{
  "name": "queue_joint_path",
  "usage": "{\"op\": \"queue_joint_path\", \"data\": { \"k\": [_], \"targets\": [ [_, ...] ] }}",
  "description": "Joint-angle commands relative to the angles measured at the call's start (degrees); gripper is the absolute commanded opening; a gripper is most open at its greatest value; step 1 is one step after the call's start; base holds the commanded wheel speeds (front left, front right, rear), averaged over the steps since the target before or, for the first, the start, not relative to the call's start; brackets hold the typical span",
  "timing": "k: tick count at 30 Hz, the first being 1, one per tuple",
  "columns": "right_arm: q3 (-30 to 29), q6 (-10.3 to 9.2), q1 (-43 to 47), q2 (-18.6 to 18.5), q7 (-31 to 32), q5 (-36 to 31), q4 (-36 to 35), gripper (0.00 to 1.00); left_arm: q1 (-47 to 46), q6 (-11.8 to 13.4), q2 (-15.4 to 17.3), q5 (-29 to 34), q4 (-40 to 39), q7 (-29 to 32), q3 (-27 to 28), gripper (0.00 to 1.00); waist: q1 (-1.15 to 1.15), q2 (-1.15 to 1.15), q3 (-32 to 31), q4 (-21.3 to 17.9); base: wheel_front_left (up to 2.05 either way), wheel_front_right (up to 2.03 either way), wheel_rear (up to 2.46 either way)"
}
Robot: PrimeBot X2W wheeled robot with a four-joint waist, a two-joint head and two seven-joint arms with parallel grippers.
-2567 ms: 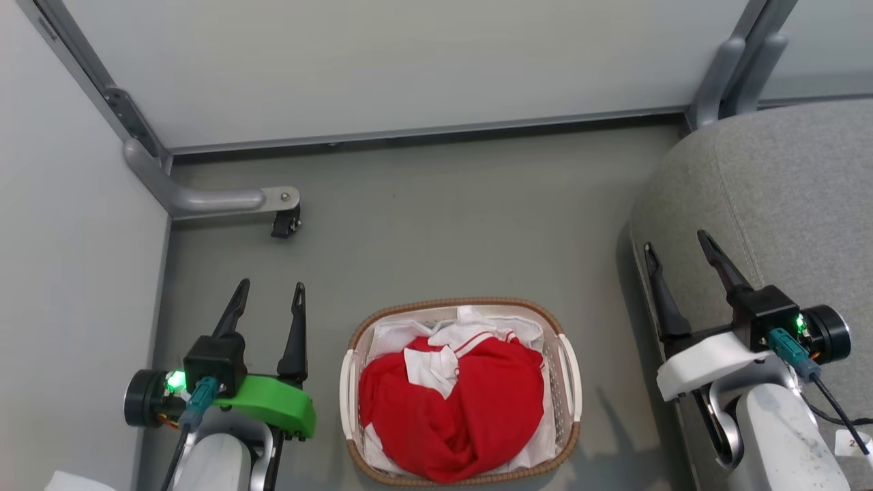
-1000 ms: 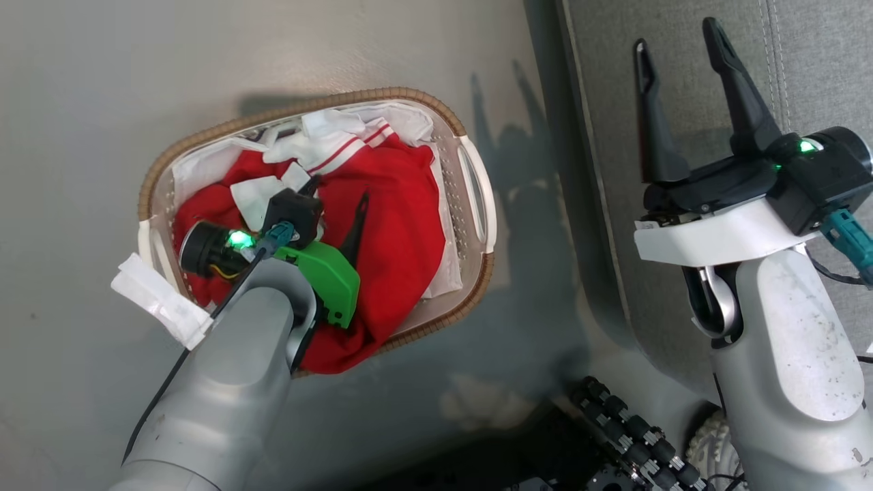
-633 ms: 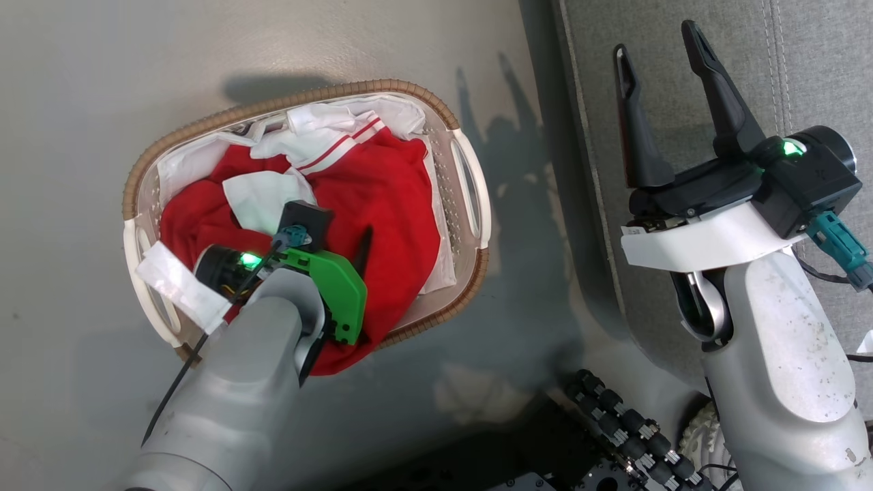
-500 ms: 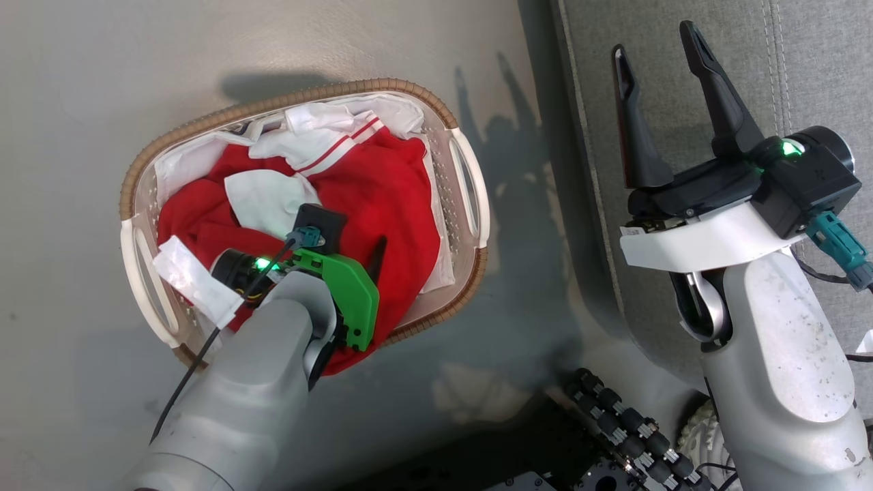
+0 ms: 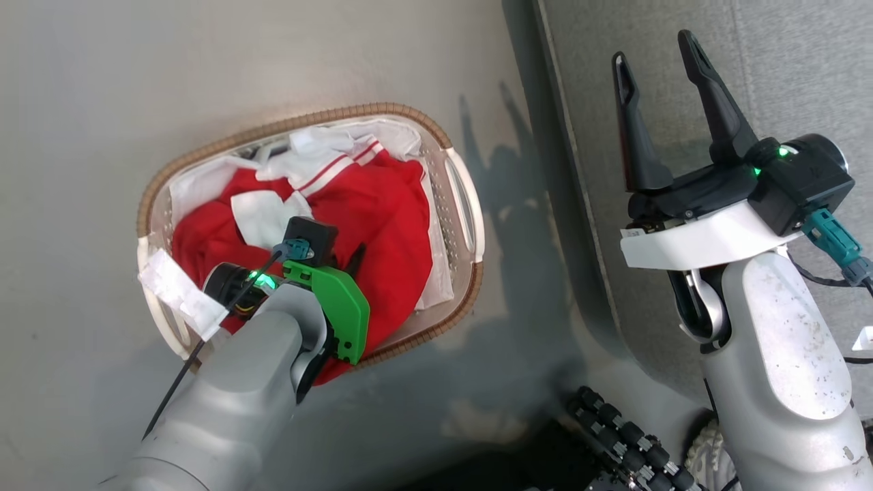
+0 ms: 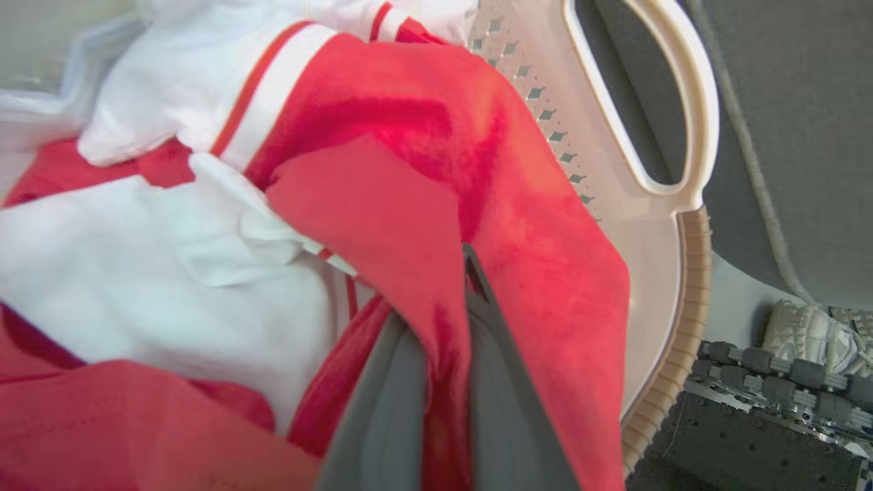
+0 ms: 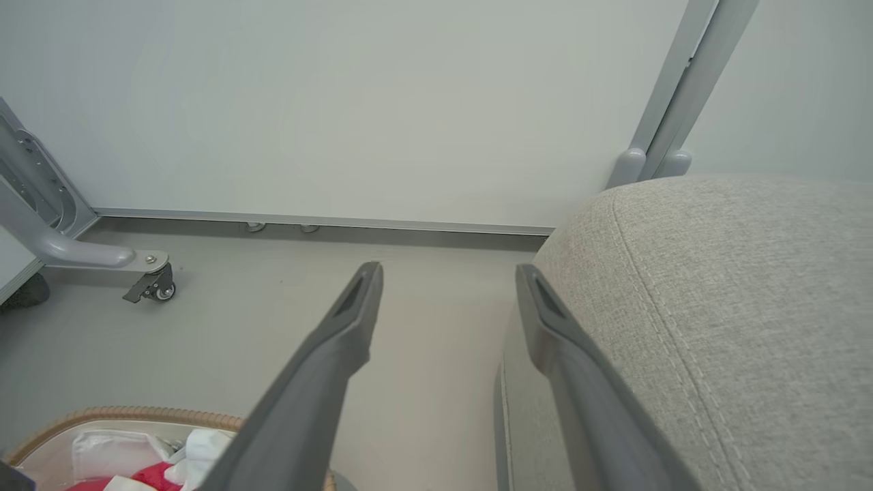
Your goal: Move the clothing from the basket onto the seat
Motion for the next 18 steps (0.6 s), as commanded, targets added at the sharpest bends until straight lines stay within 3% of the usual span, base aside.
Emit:
{"op": "queue_joint_path", "data": {
  "k": [1, 11, 18],
  "targets": [
    [-0.39, -0.06, 0.72, -0.15, -0.26, -0.01, 0.39, 1.0, 0.53, -0.15, 0.39, -0.87, -0.34, -1.12, -0.64, 0.0, 0.0, 0.0, -3.43, 0.76, 0.0, 0.0, 0.0],
    [-2.12, -0.07, 4.16, -0.2, -0.26, -1.01, 2.83, 1.0, 1.75, -0.15, 0.48, -1.89, 0.29, -6.99, -6.12, 0.0, 0.0, 0.0, -13.76, 4.35, 0.0, 0.0, 0.0],
    [-3.11, -0.06, 7.99, -0.2, -0.26, -3.05, 4.47, 1.0, 2.9, 1.04, -0.46, 1.17, -1.65, -7.9, -2.5, 0.0, 0.0, 0.0, -20.92, 7.26, 0.0, 0.0, 0.0]
  ]
}}
